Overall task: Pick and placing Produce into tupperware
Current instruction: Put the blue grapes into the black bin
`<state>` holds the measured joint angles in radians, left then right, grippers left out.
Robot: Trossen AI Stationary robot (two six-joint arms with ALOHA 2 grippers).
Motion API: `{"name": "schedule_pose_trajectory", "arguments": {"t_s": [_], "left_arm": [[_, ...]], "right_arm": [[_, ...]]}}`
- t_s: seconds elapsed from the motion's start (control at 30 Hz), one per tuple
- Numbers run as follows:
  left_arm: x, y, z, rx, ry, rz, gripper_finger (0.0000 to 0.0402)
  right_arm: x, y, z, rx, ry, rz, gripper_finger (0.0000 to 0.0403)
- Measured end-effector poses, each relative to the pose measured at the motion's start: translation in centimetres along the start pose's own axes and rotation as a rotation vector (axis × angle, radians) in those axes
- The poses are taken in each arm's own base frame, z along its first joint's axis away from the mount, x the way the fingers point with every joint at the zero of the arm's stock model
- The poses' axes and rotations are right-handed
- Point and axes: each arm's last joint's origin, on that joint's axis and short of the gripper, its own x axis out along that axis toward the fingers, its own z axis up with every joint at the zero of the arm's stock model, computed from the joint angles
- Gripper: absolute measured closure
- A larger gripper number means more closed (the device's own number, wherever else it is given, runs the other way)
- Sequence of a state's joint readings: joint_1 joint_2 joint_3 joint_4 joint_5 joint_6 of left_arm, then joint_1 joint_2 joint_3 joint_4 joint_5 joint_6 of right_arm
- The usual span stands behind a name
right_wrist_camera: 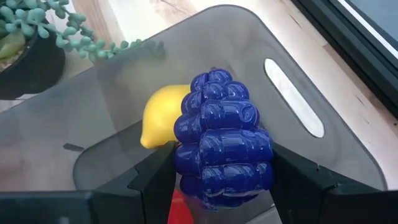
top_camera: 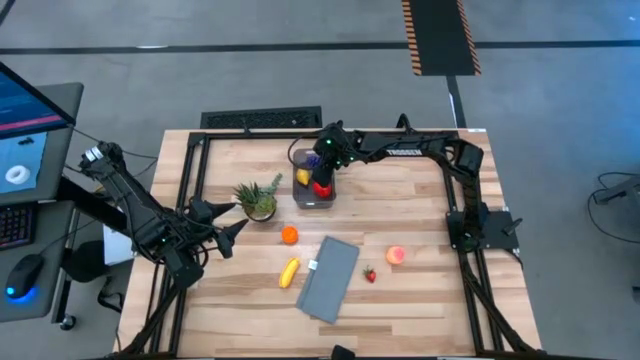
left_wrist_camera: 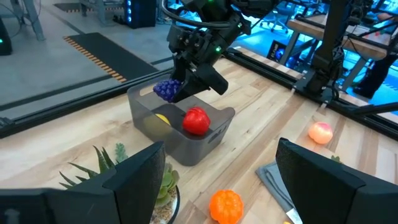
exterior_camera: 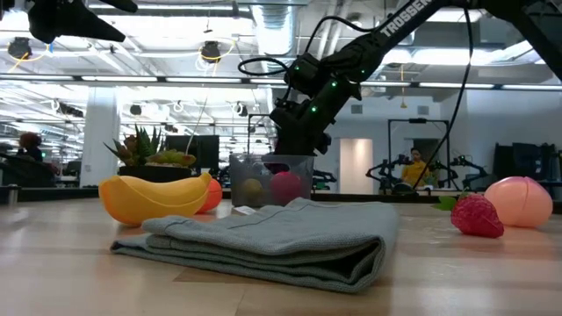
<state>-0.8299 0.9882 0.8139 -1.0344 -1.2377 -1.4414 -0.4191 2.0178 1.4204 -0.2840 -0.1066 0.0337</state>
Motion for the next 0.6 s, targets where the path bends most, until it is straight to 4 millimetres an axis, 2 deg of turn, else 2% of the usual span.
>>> {"name": "schedule_pose_trajectory", "arguments": {"t_s": [0.6], "left_arm": [[0.0,0.0,0.0,0.0,0.001,0.0,0.0107]], "right_arm": [[0.02,0.29,0.28,-0.013,-0.03,0.006,0.0169]]}}
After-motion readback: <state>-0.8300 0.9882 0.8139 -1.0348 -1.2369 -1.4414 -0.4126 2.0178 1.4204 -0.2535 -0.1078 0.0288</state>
